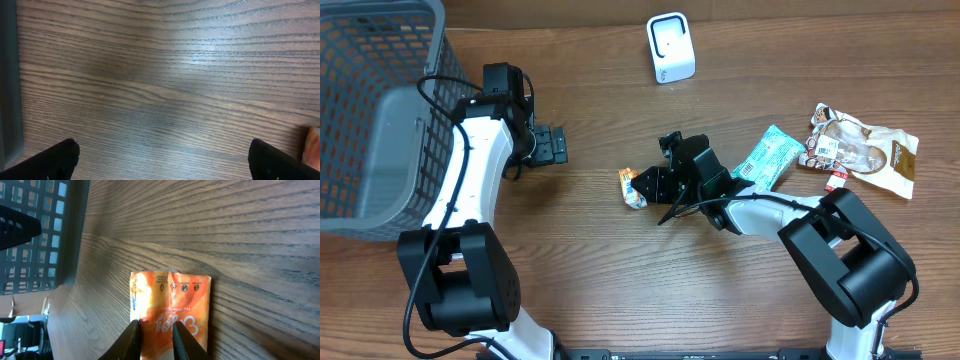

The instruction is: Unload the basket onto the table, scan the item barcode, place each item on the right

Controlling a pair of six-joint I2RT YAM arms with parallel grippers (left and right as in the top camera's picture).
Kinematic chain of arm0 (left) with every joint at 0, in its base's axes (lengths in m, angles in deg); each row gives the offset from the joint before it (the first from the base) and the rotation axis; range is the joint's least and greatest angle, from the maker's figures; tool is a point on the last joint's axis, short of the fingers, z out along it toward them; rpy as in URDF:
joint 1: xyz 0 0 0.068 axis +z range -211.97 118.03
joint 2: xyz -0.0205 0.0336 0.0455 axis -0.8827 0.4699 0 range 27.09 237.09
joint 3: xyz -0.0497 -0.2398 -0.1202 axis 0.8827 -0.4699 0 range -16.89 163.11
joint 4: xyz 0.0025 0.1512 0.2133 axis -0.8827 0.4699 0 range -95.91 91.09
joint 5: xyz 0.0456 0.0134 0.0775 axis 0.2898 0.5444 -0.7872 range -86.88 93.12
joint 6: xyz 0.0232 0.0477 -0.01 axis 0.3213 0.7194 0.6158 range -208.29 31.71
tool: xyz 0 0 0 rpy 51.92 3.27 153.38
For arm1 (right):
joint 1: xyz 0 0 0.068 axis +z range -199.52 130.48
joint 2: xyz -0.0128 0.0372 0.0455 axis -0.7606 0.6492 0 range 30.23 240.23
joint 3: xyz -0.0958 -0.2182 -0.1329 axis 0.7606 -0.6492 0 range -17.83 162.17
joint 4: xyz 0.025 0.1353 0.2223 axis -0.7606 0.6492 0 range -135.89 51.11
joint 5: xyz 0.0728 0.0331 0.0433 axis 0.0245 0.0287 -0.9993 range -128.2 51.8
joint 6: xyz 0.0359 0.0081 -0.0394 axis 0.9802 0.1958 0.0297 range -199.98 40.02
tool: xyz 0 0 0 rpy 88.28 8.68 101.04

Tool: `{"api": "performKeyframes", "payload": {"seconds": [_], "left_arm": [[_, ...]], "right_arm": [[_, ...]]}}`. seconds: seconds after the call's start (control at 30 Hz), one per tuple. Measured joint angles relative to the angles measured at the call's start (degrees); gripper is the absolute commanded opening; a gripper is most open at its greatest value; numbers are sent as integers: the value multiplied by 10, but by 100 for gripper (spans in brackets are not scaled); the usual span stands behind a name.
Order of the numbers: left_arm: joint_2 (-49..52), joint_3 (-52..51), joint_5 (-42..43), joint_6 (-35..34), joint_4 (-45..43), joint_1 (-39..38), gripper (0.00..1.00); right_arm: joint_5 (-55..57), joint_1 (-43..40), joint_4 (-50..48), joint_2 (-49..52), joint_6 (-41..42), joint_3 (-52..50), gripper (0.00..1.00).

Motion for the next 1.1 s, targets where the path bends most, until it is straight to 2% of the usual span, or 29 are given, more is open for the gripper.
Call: {"api": "performKeyframes", "payload": {"seconds": [0.27, 0.47, 0.63, 0.87, 1.1], "left_arm": [[0, 0, 0, 0, 0, 0, 100], [0, 0, 0, 0, 0, 0, 100], [0, 0, 0, 0, 0, 0, 100], [0, 0, 0, 0, 0, 0, 100], [0, 0, 0, 0, 0, 0, 100]], "right_arm": [[0, -19, 16, 0, 0, 0, 23], [0, -19, 17, 0, 0, 0, 34], [1, -19, 24, -5, -17, 0, 51], [37, -19, 118, -71, -60, 12, 53], [77, -15, 290, -86, -105, 99, 59]]}}
